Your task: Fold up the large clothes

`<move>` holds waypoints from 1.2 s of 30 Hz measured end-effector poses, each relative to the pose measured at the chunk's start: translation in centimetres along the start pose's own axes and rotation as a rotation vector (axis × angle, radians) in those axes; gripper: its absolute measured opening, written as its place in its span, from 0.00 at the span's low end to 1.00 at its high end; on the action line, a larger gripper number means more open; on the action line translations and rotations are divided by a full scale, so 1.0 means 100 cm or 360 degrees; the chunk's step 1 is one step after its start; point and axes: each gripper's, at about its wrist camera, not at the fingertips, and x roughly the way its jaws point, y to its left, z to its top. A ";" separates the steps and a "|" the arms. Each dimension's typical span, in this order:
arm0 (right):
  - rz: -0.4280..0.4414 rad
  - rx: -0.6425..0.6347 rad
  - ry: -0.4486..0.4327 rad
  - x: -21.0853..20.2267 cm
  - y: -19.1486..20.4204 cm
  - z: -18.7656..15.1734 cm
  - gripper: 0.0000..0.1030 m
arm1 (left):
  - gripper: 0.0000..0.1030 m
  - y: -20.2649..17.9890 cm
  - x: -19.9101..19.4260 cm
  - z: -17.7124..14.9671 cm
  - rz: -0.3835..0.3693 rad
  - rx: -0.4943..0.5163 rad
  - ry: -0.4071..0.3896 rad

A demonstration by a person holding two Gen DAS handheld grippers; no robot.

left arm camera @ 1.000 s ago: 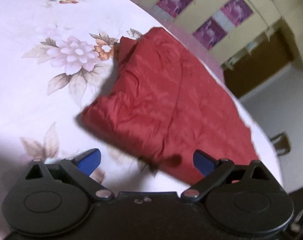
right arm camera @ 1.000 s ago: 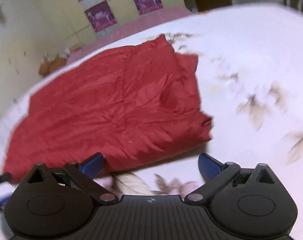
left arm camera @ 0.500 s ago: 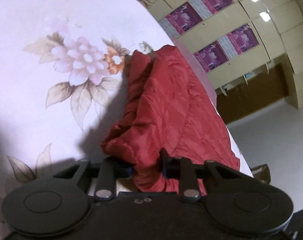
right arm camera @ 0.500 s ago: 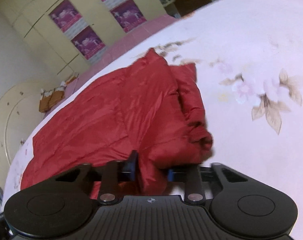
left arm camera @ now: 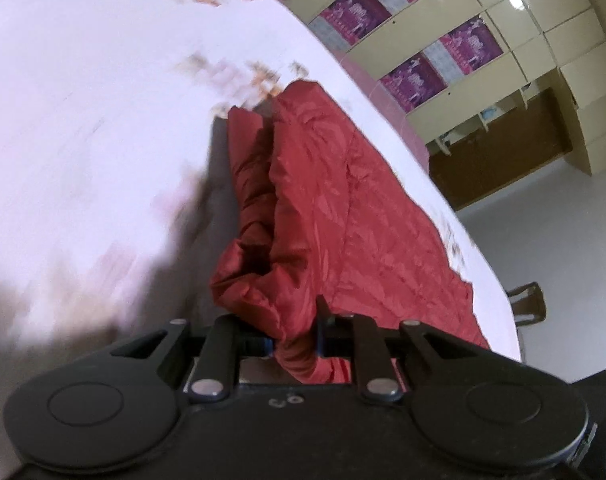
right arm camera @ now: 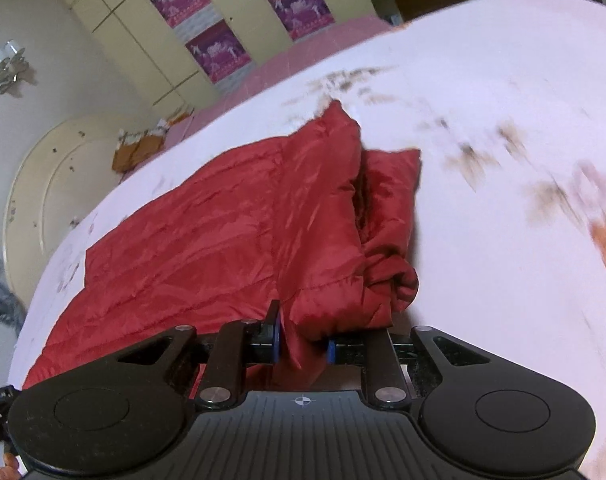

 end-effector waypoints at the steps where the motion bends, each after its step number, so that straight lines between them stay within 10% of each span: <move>1: 0.0010 0.0006 0.0010 -0.006 -0.005 -0.007 0.19 | 0.17 0.002 -0.007 -0.008 0.0009 0.0002 0.0004; 10: 0.0111 -0.0002 0.0077 -0.055 -0.033 -0.050 0.20 | 0.17 0.016 -0.045 -0.059 0.0070 -0.0037 -0.0033; 16: -0.0009 -0.0100 -0.0020 -0.072 -0.027 -0.043 0.63 | 0.33 0.016 -0.037 -0.065 0.0139 -0.0038 -0.0110; 19: -0.0097 -0.0212 -0.0108 -0.087 -0.022 -0.042 0.72 | 0.62 0.015 -0.036 -0.073 0.0123 -0.0119 -0.0132; 28: -0.0107 -0.0605 -0.0298 -0.116 0.013 -0.036 0.73 | 0.63 0.022 -0.034 -0.089 0.0057 -0.0257 -0.0287; 31: -0.0008 -0.0705 -0.0284 -0.101 0.038 -0.036 0.72 | 0.44 0.022 -0.027 -0.088 0.0035 -0.0292 -0.0320; 36: 0.0118 -0.0842 -0.0175 -0.057 0.085 -0.036 0.40 | 0.34 0.024 -0.024 -0.089 0.0028 -0.0296 -0.0340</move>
